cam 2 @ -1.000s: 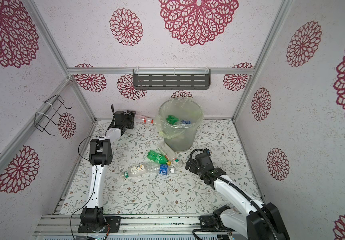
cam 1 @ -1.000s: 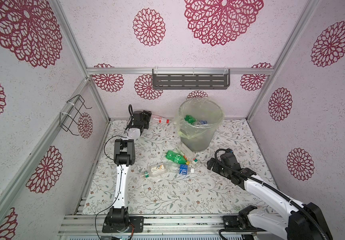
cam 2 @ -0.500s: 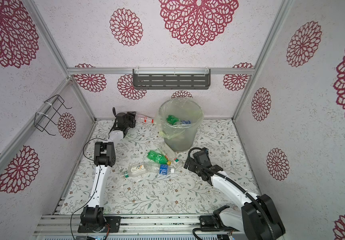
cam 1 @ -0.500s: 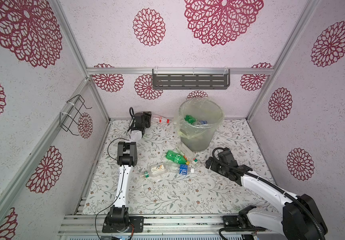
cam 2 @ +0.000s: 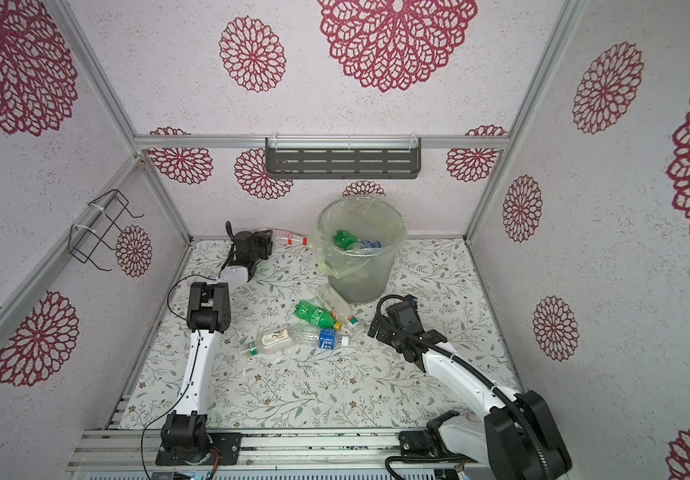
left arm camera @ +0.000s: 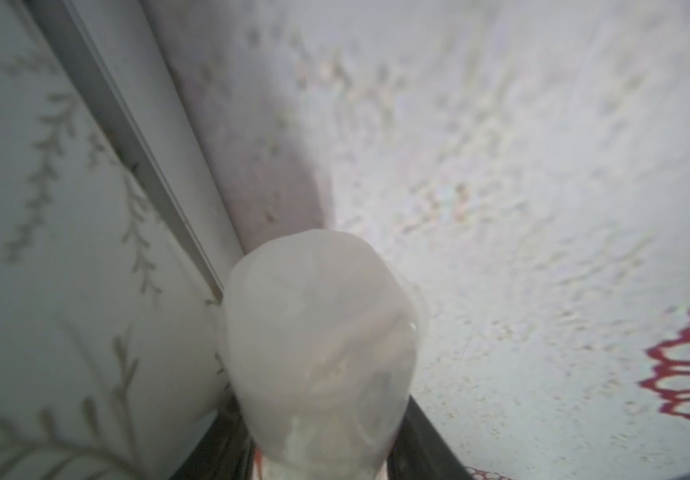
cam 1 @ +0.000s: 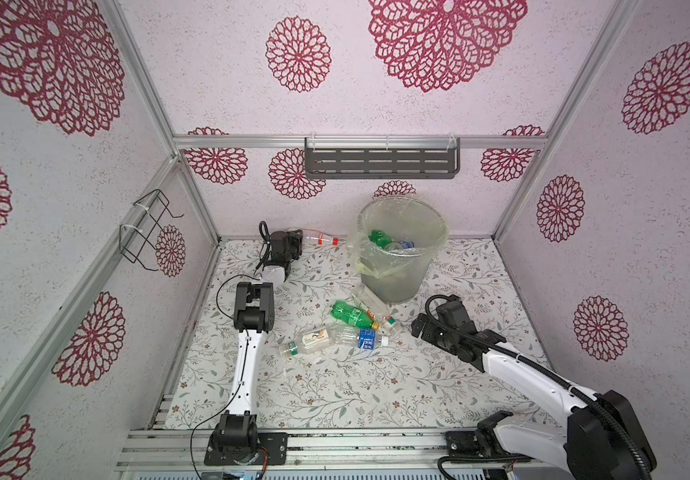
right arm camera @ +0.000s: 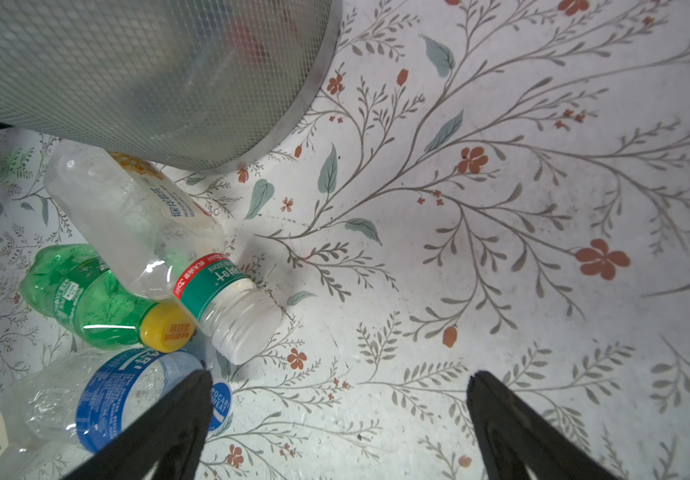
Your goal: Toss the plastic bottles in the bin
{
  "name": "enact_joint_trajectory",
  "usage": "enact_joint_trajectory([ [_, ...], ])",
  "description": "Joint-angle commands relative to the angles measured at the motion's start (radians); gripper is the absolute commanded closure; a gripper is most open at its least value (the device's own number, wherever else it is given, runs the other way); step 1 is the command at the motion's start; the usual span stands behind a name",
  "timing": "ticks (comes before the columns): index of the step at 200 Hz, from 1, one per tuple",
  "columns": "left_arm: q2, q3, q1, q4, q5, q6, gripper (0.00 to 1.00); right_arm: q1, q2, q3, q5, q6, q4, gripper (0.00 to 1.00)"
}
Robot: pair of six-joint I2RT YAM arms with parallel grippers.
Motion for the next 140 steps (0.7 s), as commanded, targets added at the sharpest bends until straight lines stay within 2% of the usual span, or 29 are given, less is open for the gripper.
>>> enact_joint_trajectory([
  [1, -0.085, -0.095, 0.007, 0.045, 0.018, -0.005, 0.53, -0.004, -0.039, 0.009, 0.009, 0.009, -0.007, 0.01],
  [43, -0.283, -0.364, 0.025, 0.191, 0.064, -0.014, 0.55, -0.004, -0.087, -0.014, 0.011, 0.009, -0.007, 0.01],
  [88, -0.552, -0.667, 0.051, 0.240, 0.102, 0.018, 0.56, -0.003, -0.164, -0.050, 0.025, 0.001, -0.017, 0.01],
  [117, -0.731, -0.837, 0.070, 0.223, 0.147, 0.052, 0.57, -0.003, -0.216, -0.078, 0.037, -0.005, -0.023, 0.01],
  [140, -0.897, -0.943, 0.073, 0.137, 0.176, 0.127, 0.56, -0.006, -0.254, -0.101, 0.051, -0.014, -0.024, 0.01],
])
